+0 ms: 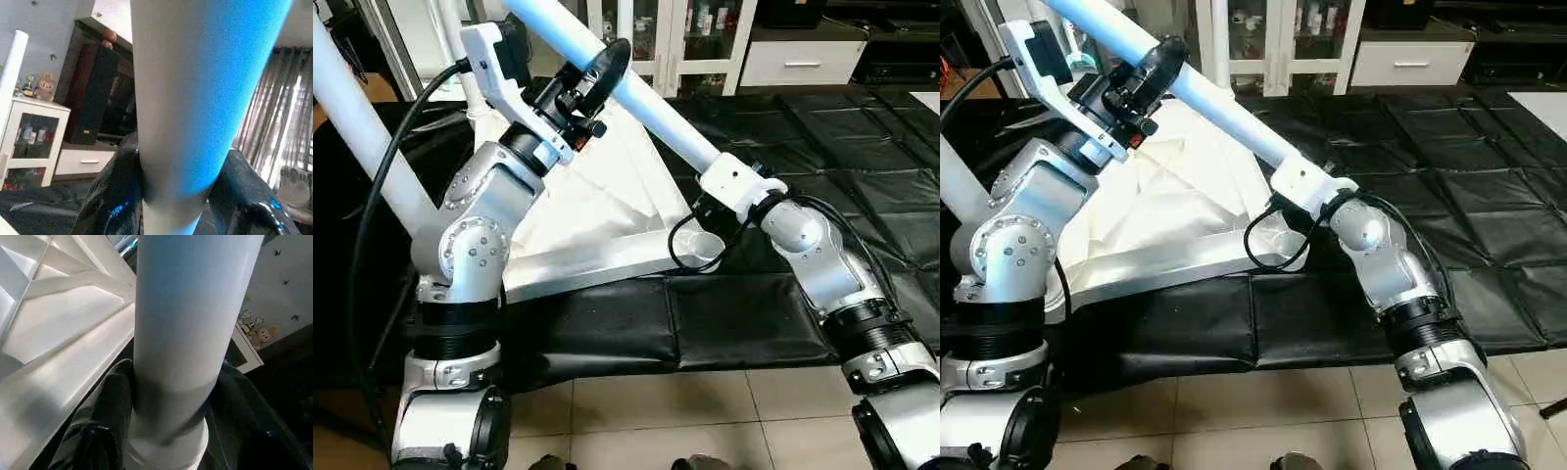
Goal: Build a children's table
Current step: Insert table leg to table base
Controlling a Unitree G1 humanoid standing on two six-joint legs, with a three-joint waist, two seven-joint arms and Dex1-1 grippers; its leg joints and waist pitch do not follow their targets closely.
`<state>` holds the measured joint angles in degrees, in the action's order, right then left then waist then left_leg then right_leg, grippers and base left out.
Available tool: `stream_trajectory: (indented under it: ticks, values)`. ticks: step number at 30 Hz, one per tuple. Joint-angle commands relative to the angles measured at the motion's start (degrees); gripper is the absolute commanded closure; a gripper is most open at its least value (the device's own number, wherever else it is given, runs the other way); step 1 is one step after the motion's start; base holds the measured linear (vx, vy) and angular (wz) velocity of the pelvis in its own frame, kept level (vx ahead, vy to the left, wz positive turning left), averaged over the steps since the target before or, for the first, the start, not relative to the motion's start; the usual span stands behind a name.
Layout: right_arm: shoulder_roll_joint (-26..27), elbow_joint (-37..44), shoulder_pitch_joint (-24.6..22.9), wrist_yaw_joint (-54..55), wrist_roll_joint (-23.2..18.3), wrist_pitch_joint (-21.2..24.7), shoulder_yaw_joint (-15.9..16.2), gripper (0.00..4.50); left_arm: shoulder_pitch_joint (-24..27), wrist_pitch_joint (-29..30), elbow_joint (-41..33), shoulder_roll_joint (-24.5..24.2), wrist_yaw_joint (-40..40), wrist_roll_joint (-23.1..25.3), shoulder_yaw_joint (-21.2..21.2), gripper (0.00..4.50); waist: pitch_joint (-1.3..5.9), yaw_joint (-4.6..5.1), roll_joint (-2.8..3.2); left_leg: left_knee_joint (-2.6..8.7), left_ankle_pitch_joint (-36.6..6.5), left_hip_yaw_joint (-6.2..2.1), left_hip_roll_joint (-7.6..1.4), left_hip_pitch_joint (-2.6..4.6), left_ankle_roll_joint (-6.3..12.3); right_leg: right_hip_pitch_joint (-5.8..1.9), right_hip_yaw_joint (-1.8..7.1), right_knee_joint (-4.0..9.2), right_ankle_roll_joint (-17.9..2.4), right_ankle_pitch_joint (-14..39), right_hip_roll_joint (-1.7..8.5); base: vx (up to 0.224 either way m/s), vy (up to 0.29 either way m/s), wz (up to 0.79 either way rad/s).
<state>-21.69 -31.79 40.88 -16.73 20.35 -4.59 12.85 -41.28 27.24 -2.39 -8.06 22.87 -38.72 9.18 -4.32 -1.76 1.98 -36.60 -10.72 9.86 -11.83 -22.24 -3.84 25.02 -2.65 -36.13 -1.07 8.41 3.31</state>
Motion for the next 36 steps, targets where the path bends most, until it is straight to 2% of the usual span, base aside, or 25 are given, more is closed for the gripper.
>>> stream_trajectory:
  ticks: [1, 13, 14, 16, 19, 22, 36]
  values:
    - [-0.54, -0.41, 2.02, -0.15, -0.28, -0.82, -0.28, 2.57, -0.82, 0.48, -1.59, -0.18, 1.08, -1.42, -0.44, 2.98, 5.46, 0.29, 0.23, 3.45, -12.33, 0.22, 0.22, 0.88, 1.05, -4.15, 1.52, 4.1, -12.28, 10.88, 2.11, 0.0, 0.0, 0.0]
    - [0.17, -0.89, 2.09, 0.77, -0.69, -1.92, -0.76, 2.61, -1.17, 0.57, -1.17, -0.33, 1.42, -0.92, -0.36, 2.98, 5.5, 0.3, 0.32, 3.42, -12.12, 0.22, 0.23, 0.84, 1.19, -4.17, 1.5, 4.08, -12.35, 10.42, 2.1, 0.0, 0.0, 0.0]
    - [0.5, -1.01, 2.01, -0.14, -1.7, -2.2, -1.04, 2.61, -1.07, 0.6, -1.28, -0.3, 1.47, -0.86, -0.52, 2.98, 5.53, 0.27, 0.36, 3.42, -12.02, 0.22, 0.23, 0.83, 1.23, -4.21, 1.51, 4.04, -12.44, 10.15, 2.14, 0.0, 0.0, 0.0]
    - [0.5, -0.85, 1.96, 0.03, -1.75, -2.25, -1.11, 2.05, -1.06, 0.56, -1.31, -0.28, 1.48, -0.84, -0.54, 2.98, 5.48, 0.28, 0.37, 3.45, -12.19, 0.21, 0.2, 0.87, 1.26, -4.15, 1.49, 4.05, -12.56, 10.22, 2.11, 0.0, 0.0, 0.0]
    - [0.19, -1.13, 2.25, 1.06, -0.82, -2.22, -0.88, 1.71, -1.13, 0.51, -1.24, -0.28, 1.49, -0.79, -0.49, 2.98, 5.45, 0.3, 0.35, 3.46, -12.61, 0.22, 0.22, 0.9, 1.17, -4.15, 1.48, 4.11, -12.48, 10.83, 2.11, 0.0, 0.0, 0.0]
    - [-0.4, -2.22, 3.02, 2.97, 1.36, -2.68, -0.16, 1.62, -1.17, 0.6, -1.34, -0.33, 1.64, -0.87, -0.46, 2.98, 5.49, 0.32, 0.29, 3.42, -12.25, 0.23, 0.26, 0.87, 0.89, -4.11, 1.47, 4.06, -12.47, 10.91, 2.14, 0.0, 0.0, 0.0]
    - [-0.34, -5.18, 4.32, 2.72, 2.3, -4.34, 0.85, 1.62, -1.17, 1.36, -2.04, -0.44, 1.94, -1.6, -0.31, 2.98, 5.47, 0.3, 0.12, 3.38, -12.12, 0.31, 0.28, 0.85, 1.23, -4.07, 1.5, 4.04, -12.15, 11.29, 2.11, 0.0, 0.0, 0.0]
